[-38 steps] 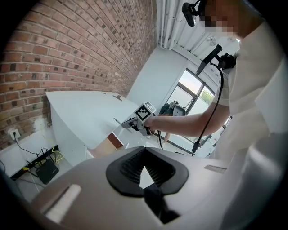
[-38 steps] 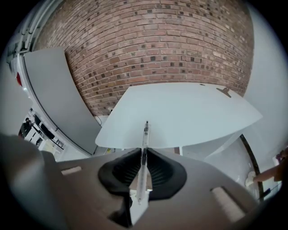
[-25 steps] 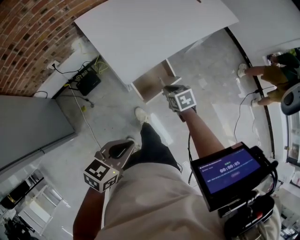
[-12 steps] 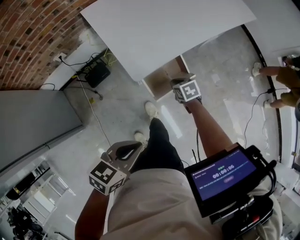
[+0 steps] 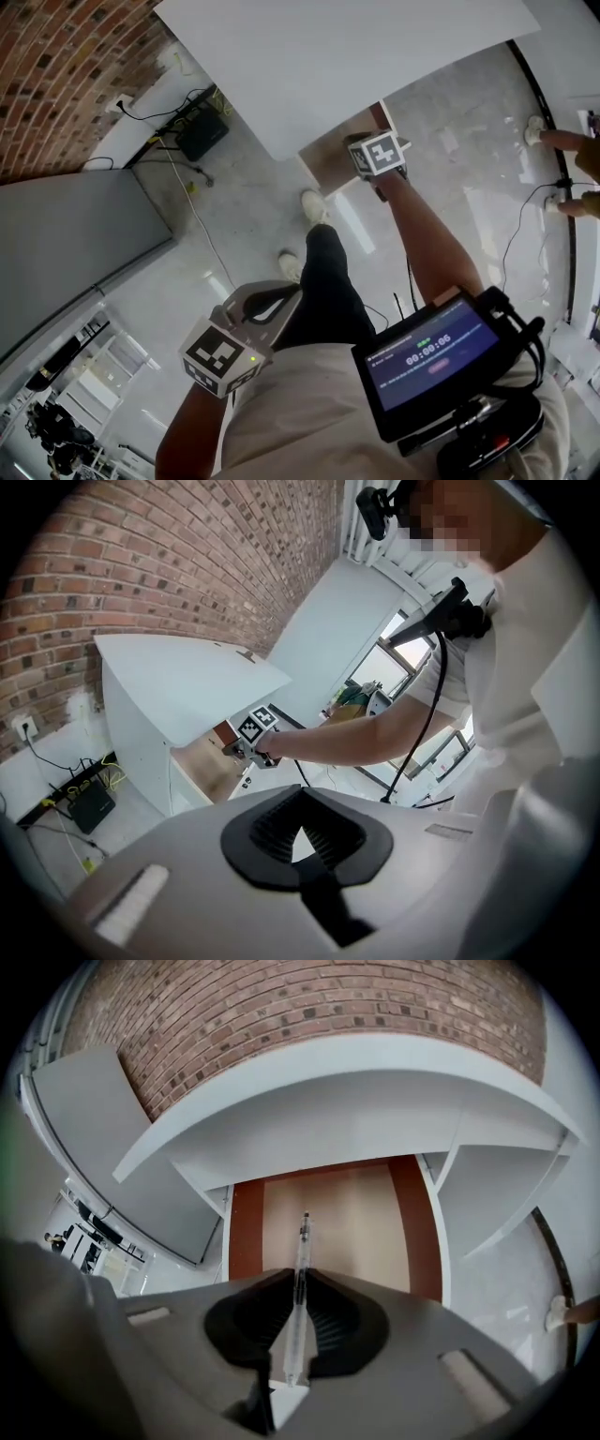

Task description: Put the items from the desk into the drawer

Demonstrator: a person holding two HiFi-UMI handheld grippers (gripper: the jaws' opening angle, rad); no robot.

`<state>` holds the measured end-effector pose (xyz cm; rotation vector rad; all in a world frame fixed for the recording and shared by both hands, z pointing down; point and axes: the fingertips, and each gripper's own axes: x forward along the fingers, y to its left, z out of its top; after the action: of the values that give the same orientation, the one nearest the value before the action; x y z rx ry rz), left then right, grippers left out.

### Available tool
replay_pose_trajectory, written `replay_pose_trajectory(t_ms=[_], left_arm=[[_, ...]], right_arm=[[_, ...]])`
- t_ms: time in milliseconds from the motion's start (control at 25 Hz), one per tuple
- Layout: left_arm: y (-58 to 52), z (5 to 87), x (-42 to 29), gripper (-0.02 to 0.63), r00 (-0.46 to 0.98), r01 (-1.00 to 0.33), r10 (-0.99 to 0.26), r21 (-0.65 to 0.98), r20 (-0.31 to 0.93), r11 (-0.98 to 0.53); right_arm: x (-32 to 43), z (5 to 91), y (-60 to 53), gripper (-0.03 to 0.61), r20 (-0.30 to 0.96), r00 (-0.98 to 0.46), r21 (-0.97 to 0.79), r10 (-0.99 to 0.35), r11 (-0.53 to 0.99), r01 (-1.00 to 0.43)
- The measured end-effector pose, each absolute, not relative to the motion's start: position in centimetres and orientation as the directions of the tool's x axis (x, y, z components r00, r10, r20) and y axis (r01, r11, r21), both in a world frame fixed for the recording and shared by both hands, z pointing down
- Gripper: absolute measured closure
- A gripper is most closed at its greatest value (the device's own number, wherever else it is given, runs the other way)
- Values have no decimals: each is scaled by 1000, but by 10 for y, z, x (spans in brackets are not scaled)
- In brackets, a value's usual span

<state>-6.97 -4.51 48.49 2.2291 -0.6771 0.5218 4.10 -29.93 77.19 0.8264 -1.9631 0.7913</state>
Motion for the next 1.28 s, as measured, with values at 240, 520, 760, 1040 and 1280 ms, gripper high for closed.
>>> replay_pose_trajectory(t_ms=[240,520,760,1040,1280], left_arm=[[-50,497,-70,606,763,-626,-309,531,567,-572],[-53,501,-63,606,768,-625,-305,555,563,-549],[-61,508,-65,606,759,-641,-322,565,565,-519],[-60,518,-72,606,745,-660,-328,573,581,-485],[-53,525,-72,606,748,-658,-329,576,577,-486]], right_arm=[[23,797,-311,534,862,-457,-248,-220,603,-758],[15,827,-329,534,862,-457,-253,-219,595,-763],[11,854,-332,534,879,-434,-239,-194,609,-756],[6,878,-335,531,895,-405,-207,-184,635,-744],[7,875,-326,517,907,-377,-152,-185,693,-705]])
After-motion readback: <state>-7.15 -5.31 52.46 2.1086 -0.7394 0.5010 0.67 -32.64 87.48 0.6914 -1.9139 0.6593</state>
